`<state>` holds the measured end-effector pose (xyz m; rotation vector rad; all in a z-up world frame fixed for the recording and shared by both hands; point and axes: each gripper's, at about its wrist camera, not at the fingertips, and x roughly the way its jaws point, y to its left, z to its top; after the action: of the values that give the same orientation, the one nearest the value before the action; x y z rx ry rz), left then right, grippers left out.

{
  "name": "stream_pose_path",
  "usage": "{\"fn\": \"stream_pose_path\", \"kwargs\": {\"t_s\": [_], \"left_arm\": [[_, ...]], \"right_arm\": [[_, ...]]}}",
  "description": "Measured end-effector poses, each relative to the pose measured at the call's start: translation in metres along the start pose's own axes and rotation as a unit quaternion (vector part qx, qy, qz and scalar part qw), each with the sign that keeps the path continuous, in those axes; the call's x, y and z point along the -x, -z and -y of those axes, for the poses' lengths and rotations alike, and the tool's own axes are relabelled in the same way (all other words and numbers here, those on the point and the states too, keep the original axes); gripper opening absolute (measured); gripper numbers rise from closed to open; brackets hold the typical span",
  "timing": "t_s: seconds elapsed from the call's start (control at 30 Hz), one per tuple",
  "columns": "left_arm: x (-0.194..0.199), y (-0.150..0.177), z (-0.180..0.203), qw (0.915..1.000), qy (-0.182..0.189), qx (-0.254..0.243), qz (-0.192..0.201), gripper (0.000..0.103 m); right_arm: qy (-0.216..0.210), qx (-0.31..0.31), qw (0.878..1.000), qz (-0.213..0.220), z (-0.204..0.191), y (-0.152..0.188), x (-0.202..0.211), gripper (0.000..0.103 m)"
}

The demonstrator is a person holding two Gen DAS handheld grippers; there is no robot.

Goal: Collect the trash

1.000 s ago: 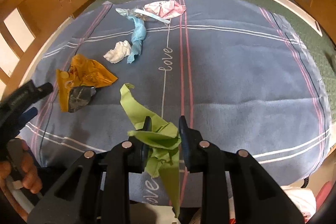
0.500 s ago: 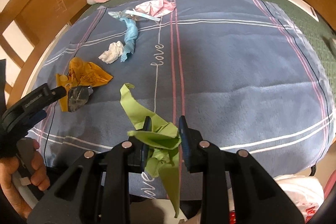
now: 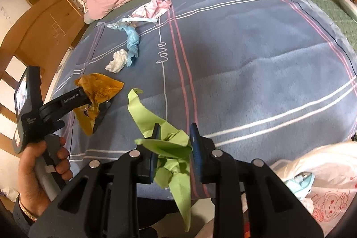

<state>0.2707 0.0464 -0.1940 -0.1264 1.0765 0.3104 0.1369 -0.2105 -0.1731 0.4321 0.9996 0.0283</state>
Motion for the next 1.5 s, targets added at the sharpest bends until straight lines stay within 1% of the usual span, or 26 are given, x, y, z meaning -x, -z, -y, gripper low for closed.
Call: {"fn": "stream_pose_path", "kwargs": {"t_s": [0.07, 0.1, 0.17, 0.2, 0.23, 0.27, 0.33, 0.4, 0.47, 0.5, 0.6, 0.7, 0.73, 0.8, 0.83, 0.9, 0.93, 1.03, 1.1, 1.2, 1.23, 1.27, 1.3, 1.33, 1.4, 1.5], "left_arm": [[-0.002, 0.001, -0.004, 0.9998, 0.015, 0.009, -0.005, 0.081], [-0.005, 0.002, -0.005, 0.9998, 0.016, 0.01, -0.011, 0.067], [-0.013, 0.006, -0.007, 0.9987, 0.034, 0.014, -0.036, 0.063], [-0.015, 0.007, -0.009, 0.9979, 0.045, 0.021, -0.042, 0.058], [-0.014, 0.008, -0.012, 0.9971, 0.058, 0.03, -0.039, 0.05], [-0.012, 0.009, -0.012, 0.9968, 0.066, 0.028, -0.037, 0.044], [-0.008, 0.01, -0.006, 0.9966, 0.076, 0.006, -0.03, 0.021], [-0.003, 0.011, 0.001, 0.9974, 0.067, -0.017, -0.018, 0.019], [0.0, 0.013, 0.0, 0.9973, 0.07, -0.017, -0.012, 0.016], [0.001, 0.013, -0.003, 0.9968, 0.078, -0.008, -0.011, 0.012], [0.006, 0.015, -0.02, 0.991, 0.126, 0.041, -0.013, 0.012], [0.008, 0.022, -0.042, 0.9809, 0.173, 0.088, -0.019, 0.012], [0.011, 0.025, -0.05, 0.9743, 0.197, 0.108, -0.019, 0.012], [0.017, 0.026, -0.057, 0.9647, 0.23, 0.128, -0.009, 0.012], [0.026, 0.028, -0.063, 0.9555, 0.26, 0.14, 0.011, 0.012], [0.042, 0.03, -0.065, 0.951, 0.274, 0.135, 0.05, 0.012], [0.055, 0.032, -0.065, 0.9494, 0.279, 0.123, 0.076, 0.012], [0.088, 0.051, -0.066, 0.9474, 0.286, 0.087, 0.114, 0.012], [0.11, 0.067, -0.062, 0.9456, 0.297, 0.061, 0.117, 0.011], [0.147, 0.091, -0.047, 0.9408, 0.316, 0.009, 0.121, 0.012], [0.163, 0.105, -0.035, 0.9386, 0.322, -0.03, 0.121, 0.012], [0.171, 0.113, -0.026, 0.9361, 0.326, -0.053, 0.121, 0.012], [0.181, 0.123, -0.017, 0.9326, 0.331, -0.078, 0.122, 0.012], [0.19, 0.135, -0.004, 0.927, 0.337, -0.115, 0.118, 0.012], [0.2, 0.161, 0.022, 0.9109, 0.357, -0.185, 0.093, 0.012], [0.202, 0.19, 0.049, 0.891, 0.378, -0.245, 0.057, 0.012]], "right_arm": [[0.0, -0.002, 1.0, 0.001, 0.002, 0.001, 0.002, 0.027], [0.0, -0.005, 1.0, 0.002, 0.003, 0.002, 0.003, 0.027], [0.001, -0.007, 1.0, 0.003, 0.006, 0.003, 0.004, 0.027], [0.002, -0.009, 1.0, 0.004, 0.007, 0.003, 0.005, 0.027], [0.002, -0.009, 1.0, 0.005, 0.008, 0.004, 0.006, 0.027], [0.004, -0.009, 1.0, 0.006, 0.009, 0.004, 0.006, 0.027], [0.006, -0.009, 1.0, 0.009, 0.009, 0.006, 0.007, 0.027], [0.006, -0.008, 1.0, 0.011, 0.009, 0.007, 0.008, 0.027], [0.006, -0.008, 1.0, 0.012, 0.009, 0.007, 0.008, 0.027], [0.004, -0.009, 1.0, 0.012, 0.009, 0.008, 0.008, 0.027], [0.003, -0.012, 1.0, 0.018, 0.01, 0.008, 0.012, 0.027], [0.005, -0.008, 0.999, 0.035, 0.009, 0.006, 0.021, 0.027], [0.004, -0.006, 0.999, 0.042, 0.008, 0.005, 0.025, 0.027], [0.003, 0.002, 0.998, 0.055, 0.006, 0.003, 0.036, 0.027], [0.003, 0.006, 0.998, 0.06, 0.006, 0.002, 0.042, 0.027], [-0.003, 0.008, 0.997, 0.072, 0.009, 0.0, 0.058, 0.027], [-0.005, 0.009, 0.997, 0.081, 0.011, 0.0, 0.069, 0.027], [-0.005, 0.022, 0.994, 0.109, 0.02, 0.002, 0.106, 0.027], [0.001, 0.037, 0.992, 0.12, 0.028, 0.007, 0.13, 0.027], [0.024, 0.049, 0.991, 0.122, 0.047, 0.019, 0.164, 0.027], [0.032, 0.049, 0.991, 0.122, 0.056, 0.025, 0.175, 0.027], [0.038, 0.047, 0.991, 0.121, 0.064, 0.031, 0.185, 0.027], [0.047, 0.046, 0.991, 0.119, 0.074, 0.038, 0.196, 0.027], [0.059, 0.047, 0.99, 0.117, 0.082, 0.046, 0.206, 0.027], [0.084, 0.047, 0.989, 0.111, 0.101, 0.066, 0.221, 0.027], [0.093, 0.037, 0.99, 0.097, 0.12, 0.09, 0.228, 0.027]]}}
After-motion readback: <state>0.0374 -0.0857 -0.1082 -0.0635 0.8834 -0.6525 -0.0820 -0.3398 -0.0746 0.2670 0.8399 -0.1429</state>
